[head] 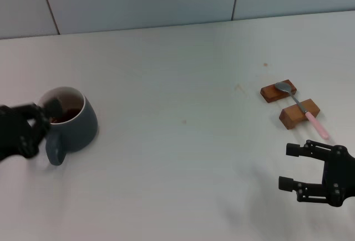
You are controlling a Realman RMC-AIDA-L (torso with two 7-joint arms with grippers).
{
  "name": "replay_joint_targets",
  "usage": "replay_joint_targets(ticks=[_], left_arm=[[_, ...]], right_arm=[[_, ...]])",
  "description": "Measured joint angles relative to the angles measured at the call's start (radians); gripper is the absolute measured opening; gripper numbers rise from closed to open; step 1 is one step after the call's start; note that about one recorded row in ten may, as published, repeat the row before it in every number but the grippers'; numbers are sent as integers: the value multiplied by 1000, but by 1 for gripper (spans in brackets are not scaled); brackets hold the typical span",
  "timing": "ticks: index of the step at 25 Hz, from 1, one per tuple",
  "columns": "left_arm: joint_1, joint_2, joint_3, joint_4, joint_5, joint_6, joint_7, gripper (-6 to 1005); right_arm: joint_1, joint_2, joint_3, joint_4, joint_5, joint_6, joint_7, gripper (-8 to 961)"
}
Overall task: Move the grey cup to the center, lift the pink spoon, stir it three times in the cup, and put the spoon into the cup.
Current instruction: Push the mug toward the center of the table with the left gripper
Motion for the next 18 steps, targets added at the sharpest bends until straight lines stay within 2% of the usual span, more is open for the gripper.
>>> replay_joint_targets(ticks=[5,9,18], left_arm=[[2,-27,-133,1,0,-47,132,-2],[3,-47,-200,2,0,-118,275,-2],[-2,-59,-274,-43,-8,-269,550,-2]], right_arm=[[-2,-2,0,0,11,-1,2,828],[1,-3,0,1,12,-1,3,828],[3,-1,0,1,29,-1,5,828]])
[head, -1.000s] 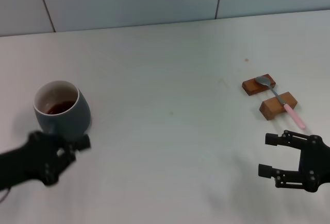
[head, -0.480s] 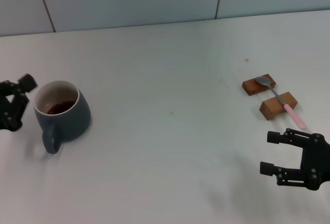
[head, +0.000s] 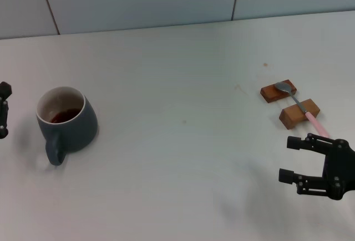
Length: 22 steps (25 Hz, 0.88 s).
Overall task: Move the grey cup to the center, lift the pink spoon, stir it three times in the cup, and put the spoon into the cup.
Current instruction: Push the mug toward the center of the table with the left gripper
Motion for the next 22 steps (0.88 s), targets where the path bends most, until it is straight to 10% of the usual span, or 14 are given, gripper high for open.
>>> replay_joint_targets(ticks=[22], left_arm=[[-101,-5,-11,-209,-23,-300,362,-2]], right_arm=[[12,1,2,0,22,11,5,828]])
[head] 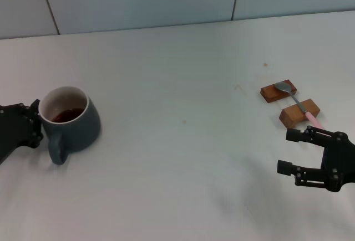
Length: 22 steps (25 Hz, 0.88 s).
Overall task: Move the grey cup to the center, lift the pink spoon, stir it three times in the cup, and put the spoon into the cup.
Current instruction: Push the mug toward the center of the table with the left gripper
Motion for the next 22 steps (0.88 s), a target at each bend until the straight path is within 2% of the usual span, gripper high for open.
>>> replay_joint_targets(ticks=[6,17,18,22], left_arm=[[-42,-3,-3,-54,0,-21,1,-2],[-163,-4,-33,-217,1,-121,6,-1],[-202,-5,-63,-272,3,-152,25,-1],[-230,-5,-99,-319,5,-185,72,-1]], right_arm=[[0,-1,0,0,2,0,0,828],[-4,-2,0,0,2,0,-4,829],[-4,-2,0,0,2,0,-5,829],[-5,-2,0,0,2,0,-6,829]])
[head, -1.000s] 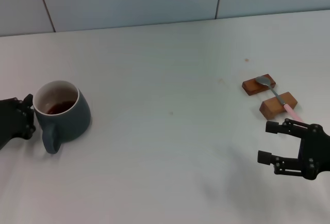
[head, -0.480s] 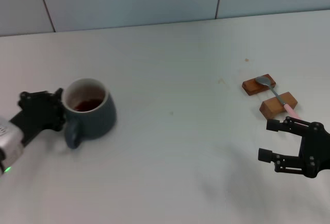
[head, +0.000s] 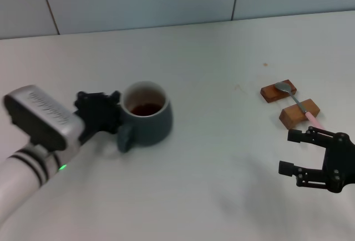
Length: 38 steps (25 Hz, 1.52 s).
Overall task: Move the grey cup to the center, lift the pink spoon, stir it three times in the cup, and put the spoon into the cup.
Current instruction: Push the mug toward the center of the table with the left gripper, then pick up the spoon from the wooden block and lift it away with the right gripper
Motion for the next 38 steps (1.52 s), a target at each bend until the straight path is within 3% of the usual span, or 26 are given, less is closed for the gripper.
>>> replay_joint_targets(ticks=[2,6,8,10,14,25,29,31,32,33,38], left_arm=[[-37,0,-60,-68,6,-47,67,-1],[-52,0,-83,-98,7,-61,91,-1],[-90,0,-126,-188,7,-92,139,-1],[-96,0,-133,-204,7,-97,142,-1],[-103,0,-198,-255,7,-125,205,-1],[-69,6,-268,-250,77,-108,185,-1],[-15,20,-310,-155,217,-10,-12,-1],[19,18,-305,18,344,109,-288,-1],[19,18,-305,18,344,109,-288,-1],[39,16,-304,118,424,194,-449,-1],[69,28,-276,261,540,362,-624,-1]], right_arm=[[-1,0,0,1,0,0,0,829],[-3,1,0,2,0,0,-2,829],[-4,1,0,4,0,0,-2,829],[-4,1,0,4,0,0,-3,829],[-7,3,0,5,-1,-2,-5,829],[-17,1,0,14,4,-1,-20,829],[-21,1,10,14,10,-1,-28,829],[-21,0,13,14,11,-1,-29,829],[-21,0,13,14,11,-1,-29,829],[-21,0,14,14,13,0,-29,829],[-21,-2,14,14,25,1,-29,828]])
